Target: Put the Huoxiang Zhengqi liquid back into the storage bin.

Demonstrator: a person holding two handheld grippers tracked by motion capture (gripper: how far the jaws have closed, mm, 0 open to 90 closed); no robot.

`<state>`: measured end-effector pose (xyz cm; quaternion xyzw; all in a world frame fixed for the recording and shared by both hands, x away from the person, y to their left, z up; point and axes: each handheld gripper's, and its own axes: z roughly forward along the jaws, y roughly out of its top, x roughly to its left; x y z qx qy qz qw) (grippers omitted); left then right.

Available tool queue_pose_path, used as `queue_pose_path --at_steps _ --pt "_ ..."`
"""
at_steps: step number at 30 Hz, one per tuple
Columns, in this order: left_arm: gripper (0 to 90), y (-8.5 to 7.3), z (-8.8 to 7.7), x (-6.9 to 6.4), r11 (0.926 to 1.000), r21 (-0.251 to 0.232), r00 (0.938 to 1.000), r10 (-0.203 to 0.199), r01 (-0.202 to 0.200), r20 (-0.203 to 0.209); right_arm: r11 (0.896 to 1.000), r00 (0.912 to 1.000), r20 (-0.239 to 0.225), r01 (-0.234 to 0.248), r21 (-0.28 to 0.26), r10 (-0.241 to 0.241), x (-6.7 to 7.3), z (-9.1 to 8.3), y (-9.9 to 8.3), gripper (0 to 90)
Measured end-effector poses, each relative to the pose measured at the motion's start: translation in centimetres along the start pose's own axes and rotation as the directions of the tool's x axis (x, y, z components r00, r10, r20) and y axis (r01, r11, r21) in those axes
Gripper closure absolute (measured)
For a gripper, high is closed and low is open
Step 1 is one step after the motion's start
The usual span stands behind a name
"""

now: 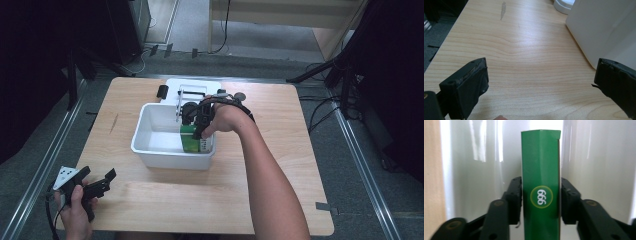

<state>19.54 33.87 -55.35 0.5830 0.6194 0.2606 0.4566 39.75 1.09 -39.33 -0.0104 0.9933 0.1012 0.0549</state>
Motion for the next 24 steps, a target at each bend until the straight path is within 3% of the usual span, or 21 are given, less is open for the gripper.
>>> queue_pose_path --at_steps 3,6,8,12,15,17,19,21,22,23,24 --pt "0.0 0.0 0.0 0.0 1.0 -0.001 1.0 0.001 -0.001 0.001 1.0 0.9998 -0.001 -0.018 -0.017 0.018 0.2 -0.5 0.0 44.4" --pt "0.0 0.0 0.0 0.0 1.0 -0.001 1.0 0.001 -0.001 0.0 0.999 0.9993 0.007 -0.037 -0.033 0.038 0.3 -0.9 0.0 39.9" --pt "0.0 0.0 0.0 0.0 1.0 -0.002 1.0 0.0 0.0 -0.001 0.995 0.9971 0.026 -0.069 -0.065 0.071 0.1 -1.8 -0.3 33.0" --pt "0.0 0.0 0.0 0.0 1.0 -0.004 1.0 -0.001 0.001 -0.003 0.984 0.9881 0.057 -0.135 -0.118 0.142 0.1 -3.4 -0.8 29.3" --pt "0.0 0.0 0.0 -0.1 1.0 -0.004 1.0 0.0 0.0 -0.005 0.963 0.9719 0.064 -0.213 -0.166 0.227 0.2 -4.4 -1.2 26.8" --pt "0.0 0.0 0.0 -0.1 1.0 -0.003 1.0 0.001 -0.001 -0.006 0.938 0.954 0.059 -0.276 -0.209 0.294 0.5 -5.1 -1.6 28.9" --pt "0.0 0.0 0.0 0.0 1.0 -0.002 1.0 0.002 -0.002 -0.005 0.906 0.9279 0.067 -0.34 -0.253 0.367 0.7 -5.7 -2.4 28.9" --pt "0.0 0.0 0.0 0.0 1.0 -0.003 1.0 0.001 -0.001 -0.005 0.881 0.9096 0.074 -0.372 -0.292 0.409 0.8 -6.2 -3.3 27.8" --pt "0.0 0.0 0.0 0.0 1.0 -0.003 1.0 0.001 -0.001 -0.005 0.881 0.9096 0.074 -0.372 -0.292 0.409 0.8 -6.2 -3.3 27.8" --pt "0.0 0.0 0.0 0.0 1.0 -0.003 1.0 0.001 -0.001 -0.005 0.854 0.8896 0.079 -0.403 -0.329 0.45 0.9 -6.4 -4.4 24.9" --pt "0.0 0.0 0.0 0.0 1.0 -0.004 1.0 0.001 -0.001 -0.006 0.843 0.8811 0.081 -0.414 -0.343 0.466 0.9 -6.5 -4.8 22.6"
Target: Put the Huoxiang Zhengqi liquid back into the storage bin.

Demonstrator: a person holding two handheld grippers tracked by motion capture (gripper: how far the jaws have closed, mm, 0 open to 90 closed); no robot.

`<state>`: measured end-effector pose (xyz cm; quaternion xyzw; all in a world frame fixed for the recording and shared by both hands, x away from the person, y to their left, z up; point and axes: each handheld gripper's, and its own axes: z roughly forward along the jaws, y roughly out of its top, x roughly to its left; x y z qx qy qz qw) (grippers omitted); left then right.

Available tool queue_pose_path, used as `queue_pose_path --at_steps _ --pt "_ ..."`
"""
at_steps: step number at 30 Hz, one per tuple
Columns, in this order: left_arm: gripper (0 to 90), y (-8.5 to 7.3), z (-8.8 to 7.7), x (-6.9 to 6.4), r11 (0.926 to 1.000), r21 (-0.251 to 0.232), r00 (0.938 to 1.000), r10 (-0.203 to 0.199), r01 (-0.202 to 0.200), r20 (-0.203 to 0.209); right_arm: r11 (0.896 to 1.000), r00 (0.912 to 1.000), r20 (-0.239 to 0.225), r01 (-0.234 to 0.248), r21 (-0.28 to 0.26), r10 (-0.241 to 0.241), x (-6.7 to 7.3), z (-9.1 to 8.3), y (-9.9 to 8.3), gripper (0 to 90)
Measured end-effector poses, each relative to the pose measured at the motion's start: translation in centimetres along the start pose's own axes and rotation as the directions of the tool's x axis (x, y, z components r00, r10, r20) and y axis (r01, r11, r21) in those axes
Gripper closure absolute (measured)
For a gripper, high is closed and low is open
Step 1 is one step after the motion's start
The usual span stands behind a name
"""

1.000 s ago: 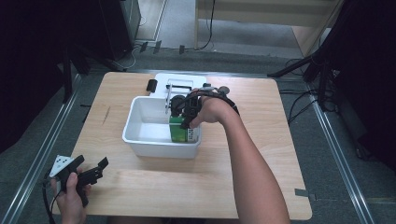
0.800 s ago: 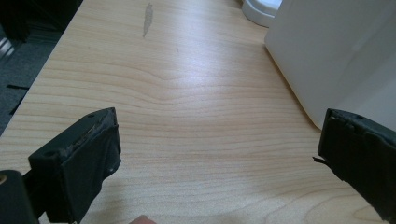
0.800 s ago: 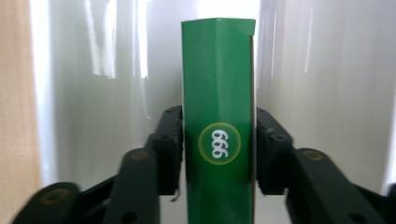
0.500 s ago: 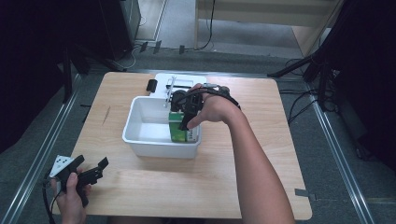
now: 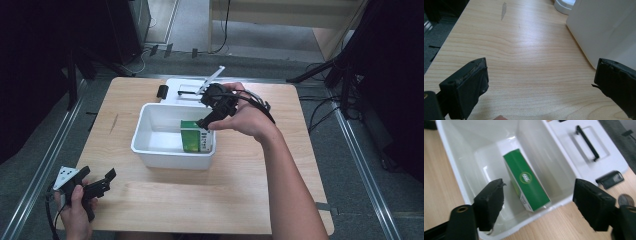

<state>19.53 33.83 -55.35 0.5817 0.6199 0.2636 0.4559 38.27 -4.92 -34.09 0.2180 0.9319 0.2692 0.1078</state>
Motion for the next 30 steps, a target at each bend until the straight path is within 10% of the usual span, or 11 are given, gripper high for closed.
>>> queue_pose_path --at_steps 8,16,21,30 --pt "0.0 0.0 0.0 0.0 1.0 0.001 1.0 0.003 -0.003 -0.001 0.973 0.9789 0.067 -0.182 -0.144 0.193 -1.8 -1.5 -4.3 0.0" --pt "0.0 0.0 0.0 0.0 1.0 0.002 1.0 0.005 -0.005 -0.001 0.943 0.9607 0.136 -0.2 -0.268 0.242 -1.6 -1.9 -7.8 0.0" --pt "0.0 0.0 0.0 -0.1 1.0 0.001 1.0 0.009 -0.009 0.0 0.904 0.9171 0.208 -0.258 -0.34 0.34 -1.4 -1.7 -10.7 0.0" --pt "0.0 0.0 -0.1 -0.1 1.0 -0.002 1.0 0.008 -0.008 0.0 0.864 0.8936 0.203 -0.294 -0.409 0.4 -1.3 -1.1 -14.3 0.0"
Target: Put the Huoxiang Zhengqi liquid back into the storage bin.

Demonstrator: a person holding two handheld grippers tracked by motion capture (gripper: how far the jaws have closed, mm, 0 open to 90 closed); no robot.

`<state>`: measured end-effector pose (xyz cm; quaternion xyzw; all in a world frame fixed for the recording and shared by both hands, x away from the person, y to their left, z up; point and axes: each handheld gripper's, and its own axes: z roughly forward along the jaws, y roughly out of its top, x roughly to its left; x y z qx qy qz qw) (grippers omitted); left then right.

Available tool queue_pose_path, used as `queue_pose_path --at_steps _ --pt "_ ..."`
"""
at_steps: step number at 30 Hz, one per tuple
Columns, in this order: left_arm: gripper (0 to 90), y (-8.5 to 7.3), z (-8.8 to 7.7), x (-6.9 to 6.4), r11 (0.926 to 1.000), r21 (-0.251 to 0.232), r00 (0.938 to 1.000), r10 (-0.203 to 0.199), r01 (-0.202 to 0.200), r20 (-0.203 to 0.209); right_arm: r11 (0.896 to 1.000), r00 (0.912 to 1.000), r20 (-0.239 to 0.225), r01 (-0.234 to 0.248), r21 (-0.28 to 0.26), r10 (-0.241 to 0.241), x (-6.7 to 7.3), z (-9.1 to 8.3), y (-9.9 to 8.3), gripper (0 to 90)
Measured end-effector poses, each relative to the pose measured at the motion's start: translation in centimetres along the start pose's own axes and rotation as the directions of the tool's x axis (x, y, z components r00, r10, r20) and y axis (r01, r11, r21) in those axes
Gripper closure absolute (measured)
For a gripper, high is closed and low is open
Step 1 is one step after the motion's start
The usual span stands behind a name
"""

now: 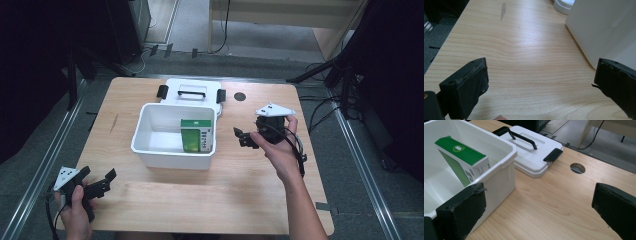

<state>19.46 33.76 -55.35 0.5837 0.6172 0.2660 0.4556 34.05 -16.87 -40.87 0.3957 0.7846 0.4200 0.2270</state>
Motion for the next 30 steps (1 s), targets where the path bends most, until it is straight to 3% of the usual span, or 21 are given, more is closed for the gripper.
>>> queue_pose_path --at_steps 6,11,17,25,30 --pt "0.0 0.0 0.0 0.0 1.0 -0.001 1.0 0.0 0.0 0.0 1.0 0.9989 0.042 -0.018 -0.026 0.019 -0.8 -0.4 -2.4 0.0" --pt "0.0 0.0 0.0 0.0 1.0 0.002 1.0 0.0 0.0 0.002 0.996 0.9942 0.08 -0.068 -0.057 0.072 -2.0 -1.1 -5.3 0.0" --pt "0.0 0.0 0.0 0.0 1.0 0.002 1.0 0.001 -0.001 0.001 0.99 0.9833 0.121 -0.131 -0.052 0.136 -3.2 -1.7 -8.7 0.0" --pt "0.0 0.0 0.0 0.0 1.0 0.0 1.0 -0.002 0.002 -0.002 0.988 0.9756 0.155 -0.15 -0.045 0.155 -4.0 -2.7 -12.0 0.0" --pt "0.0 0.0 0.0 0.0 1.0 0.0 1.0 -0.003 0.003 -0.001 0.981 0.9648 0.176 -0.189 -0.049 0.195 -4.8 -3.6 -14.3 0.0"
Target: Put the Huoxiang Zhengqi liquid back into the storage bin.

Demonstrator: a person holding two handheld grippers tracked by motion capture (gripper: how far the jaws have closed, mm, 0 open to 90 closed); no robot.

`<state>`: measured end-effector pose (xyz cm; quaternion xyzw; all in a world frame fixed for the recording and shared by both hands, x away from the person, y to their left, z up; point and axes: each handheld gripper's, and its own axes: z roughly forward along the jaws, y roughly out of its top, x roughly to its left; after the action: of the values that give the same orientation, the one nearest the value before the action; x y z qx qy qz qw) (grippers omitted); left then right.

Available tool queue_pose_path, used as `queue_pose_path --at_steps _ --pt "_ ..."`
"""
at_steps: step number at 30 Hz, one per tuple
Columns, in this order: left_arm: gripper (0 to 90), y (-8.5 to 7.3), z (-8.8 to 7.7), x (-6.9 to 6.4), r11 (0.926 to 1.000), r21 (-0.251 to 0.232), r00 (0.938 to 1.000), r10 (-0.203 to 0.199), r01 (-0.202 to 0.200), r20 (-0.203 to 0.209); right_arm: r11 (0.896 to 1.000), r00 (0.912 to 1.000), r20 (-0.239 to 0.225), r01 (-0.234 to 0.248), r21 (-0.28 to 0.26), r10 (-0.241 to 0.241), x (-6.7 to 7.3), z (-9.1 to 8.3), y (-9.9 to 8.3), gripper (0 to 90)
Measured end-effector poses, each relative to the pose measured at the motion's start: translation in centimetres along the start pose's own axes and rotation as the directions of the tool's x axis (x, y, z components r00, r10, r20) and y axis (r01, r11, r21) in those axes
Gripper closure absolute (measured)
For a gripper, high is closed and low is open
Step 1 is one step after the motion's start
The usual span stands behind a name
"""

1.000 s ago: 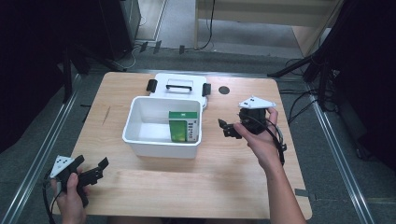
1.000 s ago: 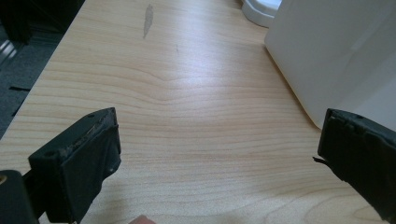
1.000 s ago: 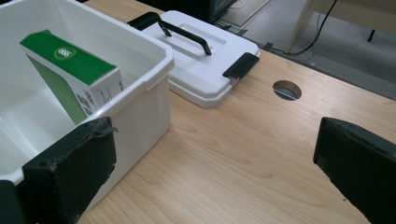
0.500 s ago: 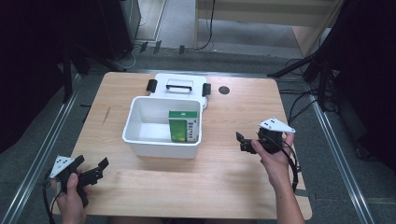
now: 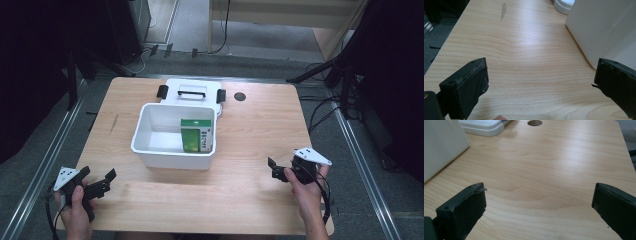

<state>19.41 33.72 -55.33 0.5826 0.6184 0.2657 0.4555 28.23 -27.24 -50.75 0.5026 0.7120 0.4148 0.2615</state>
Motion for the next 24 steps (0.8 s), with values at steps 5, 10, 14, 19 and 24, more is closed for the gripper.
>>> queue_pose_path --at_steps 5,10,14,19,24 --pt "0.0 0.0 0.0 0.0 1.0 0.0 1.0 0.0 0.0 0.0 0.999 0.9992 0.022 -0.033 0.006 0.033 -1.2 -0.8 -1.9 0.0" --pt "0.0 0.0 0.0 0.0 1.0 0.001 1.0 0.0 0.0 0.0 0.997 0.997 0.023 -0.074 -0.007 0.074 -2.4 -1.6 -3.4 0.0" --pt "0.0 0.0 0.0 0.0 1.0 0.001 1.0 0.001 -0.001 0.0 0.995 0.9946 0.036 -0.097 -0.014 0.097 -3.3 -2.5 -4.7 0.0" --pt "0.0 0.0 0.0 0.0 1.0 0.001 1.0 0.001 -0.001 -0.001 0.994 0.9918 0.064 -0.11 -0.019 0.111 -4.3 -3.6 -5.8 0.0" --pt "0.0 0.0 0.0 0.0 1.0 0.001 1.0 -0.001 0.001 -0.002 0.992 0.9898 0.075 -0.118 -0.038 0.121 -5.2 -5.1 -6.5 0.0"
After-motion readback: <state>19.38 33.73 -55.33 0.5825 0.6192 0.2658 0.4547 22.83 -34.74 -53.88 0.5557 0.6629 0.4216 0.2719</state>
